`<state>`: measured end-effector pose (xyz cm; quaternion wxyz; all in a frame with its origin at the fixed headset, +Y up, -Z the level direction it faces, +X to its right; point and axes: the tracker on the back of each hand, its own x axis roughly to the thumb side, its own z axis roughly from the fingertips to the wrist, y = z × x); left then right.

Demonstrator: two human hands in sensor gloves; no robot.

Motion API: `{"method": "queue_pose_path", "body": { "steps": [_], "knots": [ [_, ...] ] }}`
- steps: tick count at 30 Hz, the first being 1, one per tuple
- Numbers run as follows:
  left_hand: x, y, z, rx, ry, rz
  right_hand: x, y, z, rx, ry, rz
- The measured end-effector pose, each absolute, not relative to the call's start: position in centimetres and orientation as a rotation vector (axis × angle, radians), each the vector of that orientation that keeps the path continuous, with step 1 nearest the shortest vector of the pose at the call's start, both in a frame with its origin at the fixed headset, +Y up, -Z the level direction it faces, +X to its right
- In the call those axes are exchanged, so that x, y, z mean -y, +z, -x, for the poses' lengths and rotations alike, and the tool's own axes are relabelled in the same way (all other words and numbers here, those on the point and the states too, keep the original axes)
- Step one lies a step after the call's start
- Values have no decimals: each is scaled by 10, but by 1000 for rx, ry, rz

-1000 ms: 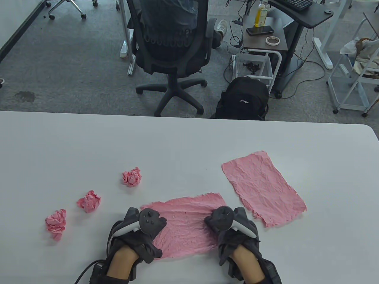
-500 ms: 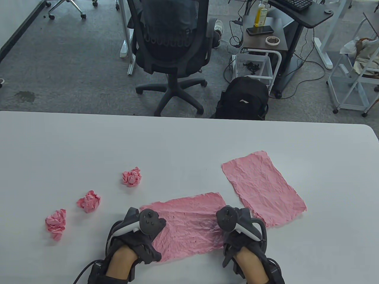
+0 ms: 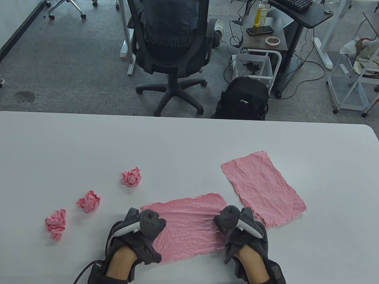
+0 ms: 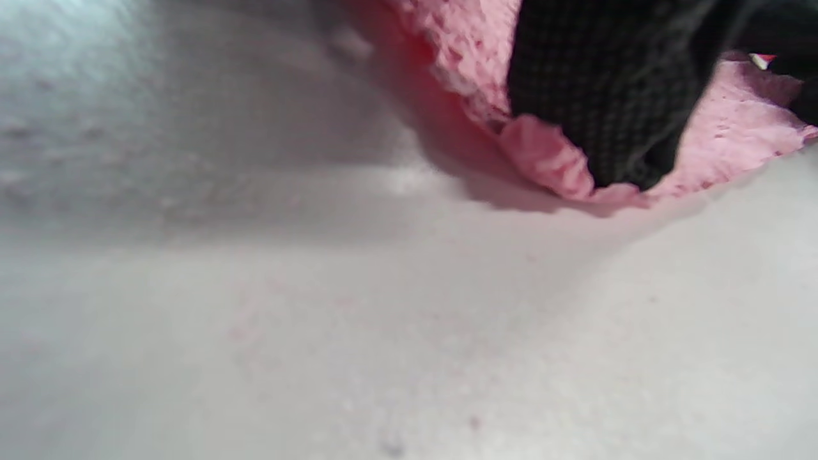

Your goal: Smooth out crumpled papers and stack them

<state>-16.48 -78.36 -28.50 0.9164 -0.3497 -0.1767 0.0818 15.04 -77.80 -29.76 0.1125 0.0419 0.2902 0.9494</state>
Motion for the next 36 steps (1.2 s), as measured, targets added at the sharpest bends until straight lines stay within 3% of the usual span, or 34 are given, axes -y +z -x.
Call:
{"method": "queue_pose_path", "body": {
  "steps": [4,7,9,13,16,21,25,28,31,33,36],
  "knots": [
    [783,-285,164,380,170,716,768,-298,-153,-697,2895,-69],
    [782,-286,163,407,162,717,756,-294,-131,-509,2862,-241],
    [783,-286,162,411,168,717,756,-292,-101,-403,2838,-486],
    [783,-286,160,426,166,716,774,-298,-68,-623,2773,-666],
    [784,-285,160,425,175,717,787,-314,-83,-750,2723,-570],
    [785,-285,159,430,189,715,787,-330,-136,-756,2668,-222],
    [784,-285,159,432,192,711,783,-328,-154,-623,2691,-166],
    [784,-285,161,437,209,712,769,-319,-156,-379,2706,-176],
    [782,-286,164,441,240,704,752,-309,-158,-132,2816,-40],
    [781,-286,165,441,252,702,750,-308,-156,-109,2909,75],
    [780,-286,165,442,253,689,760,-311,-148,-280,3063,195]
  ]
}}
